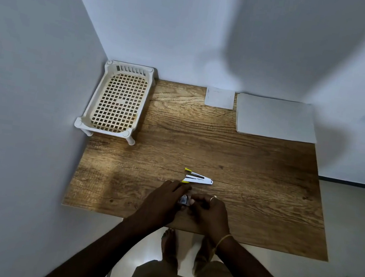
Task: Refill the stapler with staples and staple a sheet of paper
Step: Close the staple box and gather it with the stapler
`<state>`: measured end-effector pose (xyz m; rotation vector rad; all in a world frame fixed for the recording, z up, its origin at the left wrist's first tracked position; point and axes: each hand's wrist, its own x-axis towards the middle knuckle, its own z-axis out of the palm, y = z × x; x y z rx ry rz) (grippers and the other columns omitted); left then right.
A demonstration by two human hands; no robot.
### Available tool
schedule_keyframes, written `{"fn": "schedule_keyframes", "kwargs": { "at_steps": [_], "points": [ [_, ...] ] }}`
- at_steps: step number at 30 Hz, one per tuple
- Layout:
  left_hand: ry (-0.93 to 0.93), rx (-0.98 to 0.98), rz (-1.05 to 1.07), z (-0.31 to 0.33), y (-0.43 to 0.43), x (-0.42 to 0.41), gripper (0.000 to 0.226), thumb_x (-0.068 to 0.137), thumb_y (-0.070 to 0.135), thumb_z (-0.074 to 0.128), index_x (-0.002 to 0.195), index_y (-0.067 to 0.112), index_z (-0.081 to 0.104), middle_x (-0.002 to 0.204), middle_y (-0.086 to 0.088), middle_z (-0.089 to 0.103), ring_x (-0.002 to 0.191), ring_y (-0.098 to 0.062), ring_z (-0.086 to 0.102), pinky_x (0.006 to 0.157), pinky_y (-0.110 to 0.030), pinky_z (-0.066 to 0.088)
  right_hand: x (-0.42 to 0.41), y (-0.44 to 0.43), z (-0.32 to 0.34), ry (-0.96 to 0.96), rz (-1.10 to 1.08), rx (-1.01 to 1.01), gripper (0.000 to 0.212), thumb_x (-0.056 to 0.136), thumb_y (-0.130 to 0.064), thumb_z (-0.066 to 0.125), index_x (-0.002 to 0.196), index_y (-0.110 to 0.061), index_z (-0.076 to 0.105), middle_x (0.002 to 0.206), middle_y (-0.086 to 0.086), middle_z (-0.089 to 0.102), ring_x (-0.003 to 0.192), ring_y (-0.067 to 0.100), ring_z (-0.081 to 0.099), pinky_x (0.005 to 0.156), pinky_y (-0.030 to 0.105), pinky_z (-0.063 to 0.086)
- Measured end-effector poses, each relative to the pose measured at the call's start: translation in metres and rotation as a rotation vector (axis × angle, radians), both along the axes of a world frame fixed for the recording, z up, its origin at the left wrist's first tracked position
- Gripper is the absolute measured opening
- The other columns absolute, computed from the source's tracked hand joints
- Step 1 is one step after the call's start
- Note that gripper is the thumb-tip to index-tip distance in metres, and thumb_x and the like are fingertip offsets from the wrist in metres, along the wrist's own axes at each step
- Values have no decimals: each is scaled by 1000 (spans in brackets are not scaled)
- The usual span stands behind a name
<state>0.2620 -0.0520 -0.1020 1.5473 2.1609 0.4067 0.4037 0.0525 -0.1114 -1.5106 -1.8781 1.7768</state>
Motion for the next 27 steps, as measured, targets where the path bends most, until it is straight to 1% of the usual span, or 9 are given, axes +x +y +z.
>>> {"fn": "schedule_keyframes", "kwargs": {
  "at_steps": [4,7,9,11,14,18,23,25,27],
  "points": [
    [-6,18,1,-1,-2,1,64,79,13,74,139,21,55,130,-1,59,113,-26,57,76,-38,54,-3,0,3,59,-67,-66,5,85,-5,77,88,-9,77,81,14,77,71,25,73,72,37,59],
    [-23,41,4,-1,-3,3,61,81,13,72,139,19,56,131,-2,60,114,-26,57,80,-39,53,-4,-2,5,70,-37,-40,11,85,-7,77,87,-18,78,80,5,78,69,16,74,66,26,58],
    [-42,52,9,-2,-4,3,59,82,14,71,140,18,56,131,-3,61,115,-26,57,82,-40,52,-4,-2,5,62,1,-6,14,85,-9,76,92,-21,79,82,-1,78,71,11,74,67,22,57],
    [-54,52,24,-3,-4,3,59,83,15,71,140,17,56,131,-3,61,116,-26,56,84,-40,52,-4,-2,4,43,11,-1,16,87,-7,74,98,-17,80,86,0,79,76,14,75,71,26,59],
    [-63,57,31,-4,-5,3,61,82,14,72,140,19,55,129,-1,60,115,-24,56,82,-39,52,-4,-2,3,39,-37,-66,19,88,-2,70,102,-11,79,91,9,78,82,27,76,75,40,62],
    [-73,83,29,-7,-8,2,62,79,15,73,137,22,53,126,3,60,113,-19,54,78,-35,52,-4,-2,2,18,-32,-43,17,87,-2,71,98,-11,80,88,9,78,79,25,75,72,36,59],
    [-70,94,37,-9,-7,2,63,78,18,74,136,27,51,124,5,60,110,-16,53,76,-32,52,-6,0,4,-19,48,73,14,83,-13,78,96,-17,81,88,0,79,85,16,74,82,36,59],
    [-71,94,47,-8,-6,2,61,79,19,73,136,26,53,124,4,62,110,-18,54,77,-31,51,-7,-1,6,-4,27,58,14,82,-12,78,92,-22,81,86,-2,79,82,15,75,82,38,60],
    [-71,96,53,-7,-6,2,60,79,17,73,135,24,54,123,2,64,109,-21,57,77,-32,51,-7,-1,8,20,17,9,20,82,-9,79,84,-29,79,83,0,79,79,16,75,81,44,61]
  ]
}}
